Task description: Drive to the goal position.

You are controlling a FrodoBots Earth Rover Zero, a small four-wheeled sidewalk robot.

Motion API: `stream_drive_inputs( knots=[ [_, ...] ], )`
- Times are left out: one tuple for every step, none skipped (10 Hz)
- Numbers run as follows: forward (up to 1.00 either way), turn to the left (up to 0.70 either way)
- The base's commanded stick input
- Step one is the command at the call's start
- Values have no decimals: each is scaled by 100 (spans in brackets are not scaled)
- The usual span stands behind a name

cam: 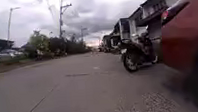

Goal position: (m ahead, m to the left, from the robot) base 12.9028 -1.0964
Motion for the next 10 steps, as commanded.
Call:
stream_drive_inputs(
  knots=[
    [70,32],
    [70,3],
    [70,4],
    [70,6],
    [70,3],
    [70,3],
    [70,4],
    [70,0],
    [70,0],
    [70,13]
  ],
)
